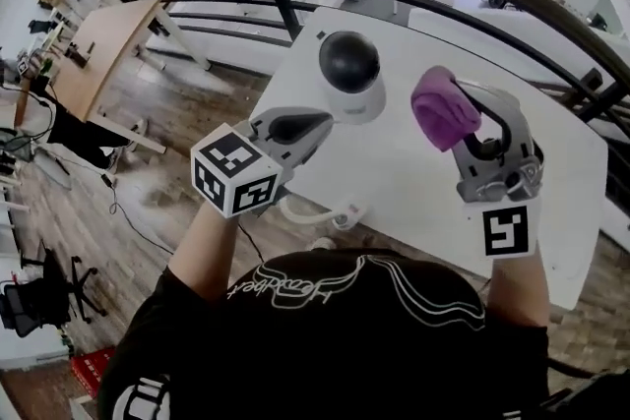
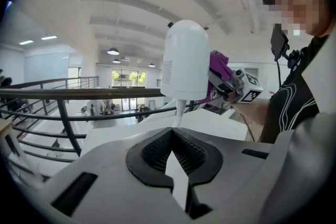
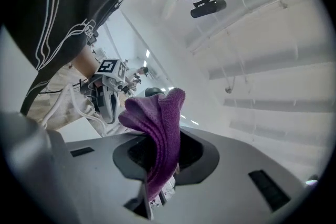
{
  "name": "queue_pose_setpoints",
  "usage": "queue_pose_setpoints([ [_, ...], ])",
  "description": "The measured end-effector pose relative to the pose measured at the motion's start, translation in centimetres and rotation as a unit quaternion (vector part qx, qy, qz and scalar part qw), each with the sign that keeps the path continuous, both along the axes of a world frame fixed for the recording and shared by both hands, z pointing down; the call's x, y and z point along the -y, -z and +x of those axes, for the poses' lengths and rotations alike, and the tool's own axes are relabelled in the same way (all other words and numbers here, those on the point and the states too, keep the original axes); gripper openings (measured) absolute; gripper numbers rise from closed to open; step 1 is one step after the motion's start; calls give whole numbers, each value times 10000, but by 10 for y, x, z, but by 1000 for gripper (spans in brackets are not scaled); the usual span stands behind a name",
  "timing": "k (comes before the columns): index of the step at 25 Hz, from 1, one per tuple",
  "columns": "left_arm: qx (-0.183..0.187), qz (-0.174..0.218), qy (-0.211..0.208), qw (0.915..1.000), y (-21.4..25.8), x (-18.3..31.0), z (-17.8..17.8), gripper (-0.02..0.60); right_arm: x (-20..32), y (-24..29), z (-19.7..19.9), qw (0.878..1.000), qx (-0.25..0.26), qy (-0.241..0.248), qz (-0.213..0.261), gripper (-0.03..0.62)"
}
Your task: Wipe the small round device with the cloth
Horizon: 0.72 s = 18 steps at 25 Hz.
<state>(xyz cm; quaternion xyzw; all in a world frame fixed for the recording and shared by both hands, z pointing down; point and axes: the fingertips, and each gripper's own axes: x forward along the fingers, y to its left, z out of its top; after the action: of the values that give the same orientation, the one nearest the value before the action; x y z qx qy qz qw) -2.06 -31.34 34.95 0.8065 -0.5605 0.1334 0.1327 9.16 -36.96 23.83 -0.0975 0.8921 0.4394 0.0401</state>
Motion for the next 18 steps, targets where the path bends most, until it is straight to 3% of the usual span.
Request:
queue_pose_setpoints([
  [6,-140,39,821,9965,8,-26,14,9,-13,23,-20,9928,68,1050,567,61],
  [13,48,62,1237,9923,8,-24,4,9,-18,15,-53,9808,184,1807,712,61],
  [18,-46,91,1390,9902,13,-23,-5,8,-24,6,-64,9757,233,2105,561,61],
])
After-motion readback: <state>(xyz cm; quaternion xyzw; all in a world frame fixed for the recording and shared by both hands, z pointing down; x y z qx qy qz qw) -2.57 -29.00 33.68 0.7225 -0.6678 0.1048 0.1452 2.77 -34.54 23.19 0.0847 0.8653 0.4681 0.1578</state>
